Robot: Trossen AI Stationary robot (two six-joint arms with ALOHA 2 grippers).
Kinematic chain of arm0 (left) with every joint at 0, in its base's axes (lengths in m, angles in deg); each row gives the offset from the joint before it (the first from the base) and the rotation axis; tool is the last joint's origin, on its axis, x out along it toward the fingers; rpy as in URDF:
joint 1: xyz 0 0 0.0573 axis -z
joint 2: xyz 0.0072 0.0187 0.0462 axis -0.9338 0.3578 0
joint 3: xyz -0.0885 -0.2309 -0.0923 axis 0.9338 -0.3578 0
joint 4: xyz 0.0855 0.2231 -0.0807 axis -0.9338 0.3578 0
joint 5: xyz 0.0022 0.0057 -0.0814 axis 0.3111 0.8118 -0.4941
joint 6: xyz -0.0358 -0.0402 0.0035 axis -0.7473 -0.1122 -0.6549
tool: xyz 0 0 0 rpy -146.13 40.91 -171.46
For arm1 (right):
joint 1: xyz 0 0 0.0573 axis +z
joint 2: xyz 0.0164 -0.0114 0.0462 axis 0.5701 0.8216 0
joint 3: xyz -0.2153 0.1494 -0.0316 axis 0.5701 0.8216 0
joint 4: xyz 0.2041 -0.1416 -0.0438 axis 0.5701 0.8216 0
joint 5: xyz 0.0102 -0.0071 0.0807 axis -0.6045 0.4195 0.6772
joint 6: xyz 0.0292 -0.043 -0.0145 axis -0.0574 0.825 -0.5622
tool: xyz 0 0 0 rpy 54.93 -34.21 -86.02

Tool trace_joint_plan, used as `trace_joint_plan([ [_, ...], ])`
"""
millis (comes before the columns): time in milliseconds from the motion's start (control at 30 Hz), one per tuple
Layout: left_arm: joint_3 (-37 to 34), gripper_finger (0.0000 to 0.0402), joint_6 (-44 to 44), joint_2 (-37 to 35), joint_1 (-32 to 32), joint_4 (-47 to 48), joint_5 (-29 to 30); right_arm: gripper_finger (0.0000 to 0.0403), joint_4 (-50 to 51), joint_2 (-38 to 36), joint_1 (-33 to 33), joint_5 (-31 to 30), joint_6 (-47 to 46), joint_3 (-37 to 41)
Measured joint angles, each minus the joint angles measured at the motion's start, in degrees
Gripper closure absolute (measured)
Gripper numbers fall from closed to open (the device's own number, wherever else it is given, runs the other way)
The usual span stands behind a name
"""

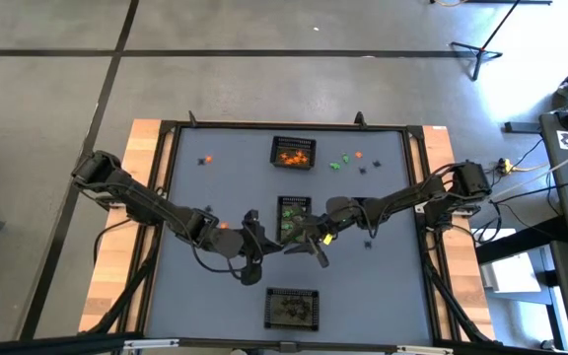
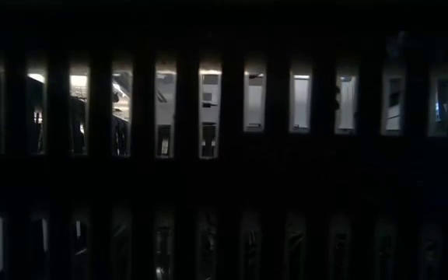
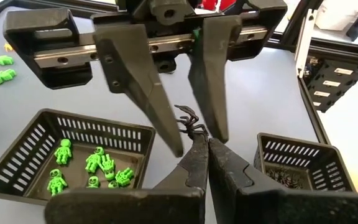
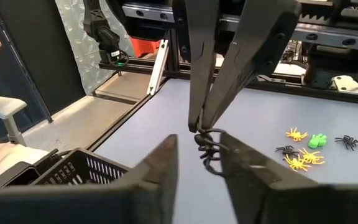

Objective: Sort Halloween decoration
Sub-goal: Put the black spider toy into the bottom black bin

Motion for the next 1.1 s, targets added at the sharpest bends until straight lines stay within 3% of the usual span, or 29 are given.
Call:
trace_joint_plan([
  [167, 0.0, 0.0401, 0.0, 0.0, 0.0, 0.1, 0.0, 0.0379, 0.2, 0.0, 0.0, 0.0, 0.1, 0.0],
  [233, 0.0, 0.0401, 0.0, 0.0, 0.0, 0.1, -0.3, 0.0394, 0.4, 0.0, 0.0, 0.0, 0.1, 0.0],
  [400, 0.0, 0.0391, 0.5, 0.0, 0.0, 0.1, -1.1, 0.0380, 0.4, 0.0, 0.0, 0.0, 0.1, 0.0],
  [567, 0.0, 0.0337, 2.5, -1.5, 0.0, 1.0, -2.1, 0.0397, 0.9, -0.2, 0.1, 2.7, -0.7, 0.0],
  [767, 0.0, 0.0279, 4.9, -5.6, 0.4, 2.3, 0.0, 0.0384, 2.3, -0.5, 4.5, 4.7, -2.8, -1.2],
  [933, 0.0, 0.0269, 5.0, -6.5, 1.2, 2.2, 3.8, 0.0383, 12.8, 0.7, 11.5, -3.0, -0.9, -6.6],
  [1100, -2.0, 0.0271, 5.3, -6.2, 5.0, -0.9, 15.2, 0.0382, 20.2, 4.4, 18.4, -9.7, 0.0, -11.5],
])
